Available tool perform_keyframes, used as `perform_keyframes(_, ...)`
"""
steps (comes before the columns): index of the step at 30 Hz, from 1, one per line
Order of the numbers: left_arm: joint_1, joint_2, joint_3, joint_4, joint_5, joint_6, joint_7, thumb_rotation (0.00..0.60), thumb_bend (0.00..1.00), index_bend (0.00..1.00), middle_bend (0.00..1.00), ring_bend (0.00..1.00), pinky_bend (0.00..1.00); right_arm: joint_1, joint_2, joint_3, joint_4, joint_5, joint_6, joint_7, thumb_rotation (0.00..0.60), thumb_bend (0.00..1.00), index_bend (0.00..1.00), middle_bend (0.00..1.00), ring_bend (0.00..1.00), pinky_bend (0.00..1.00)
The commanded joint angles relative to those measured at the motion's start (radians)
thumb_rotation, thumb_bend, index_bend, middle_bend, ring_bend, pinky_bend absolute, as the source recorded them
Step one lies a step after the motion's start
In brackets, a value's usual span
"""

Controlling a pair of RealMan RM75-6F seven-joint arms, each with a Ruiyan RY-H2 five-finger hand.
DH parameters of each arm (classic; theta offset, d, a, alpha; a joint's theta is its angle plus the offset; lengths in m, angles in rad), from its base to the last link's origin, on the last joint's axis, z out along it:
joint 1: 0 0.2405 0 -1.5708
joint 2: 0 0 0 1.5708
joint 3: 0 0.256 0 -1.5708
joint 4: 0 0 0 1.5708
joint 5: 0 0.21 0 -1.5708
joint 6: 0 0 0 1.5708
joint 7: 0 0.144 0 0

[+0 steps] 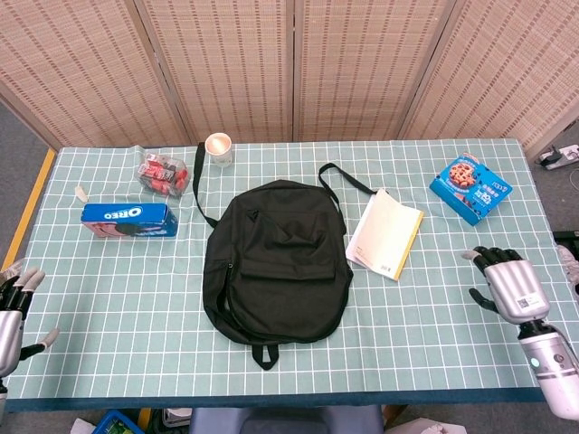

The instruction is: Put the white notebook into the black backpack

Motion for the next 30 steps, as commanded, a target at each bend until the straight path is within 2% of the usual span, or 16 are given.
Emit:
perform_keyframes(1,0.003,-0.001,0.000,0.002,-0.001,0.003,-0.004,0.600,0.16,0.13,0.11,0.10,0.14,0.061,-0.076,0.015,0.102,-0.010,-0.048,0.013,0.600,0.16,0.28,0.33,0.30,0.34)
perform_keyframes(11,0.016,-0.006,-0.001,0.012,-0.012,0.013,-0.018,0.600,0.16,0.13,0.11,0.10,0.14,0.174,-0.266,0.015,0.409,-0.030,-0.132,0.090,0.600,0.09,0.32,0.36,0.32,0.37)
perform_keyframes(18,0.017,-0.015,0.001,0.015,-0.020,0.001,-0.014,0.600,0.16,0.13,0.11,0.10,0.14,0.249,-0.403,0.012,0.634,-0.026,-0.200,0.170,0.600,0.09,0.33,0.36,0.32,0.37)
perform_keyframes(30,0.018,-0.017,0.002,0.013,-0.033,-0.014,-0.002,0.600,0.16,0.13,0.11,0.10,0.14,0.359,-0.602,-0.029,0.957,-0.065,-0.261,0.306,0.600,0.09,0.34,0.36,0.32,0.37)
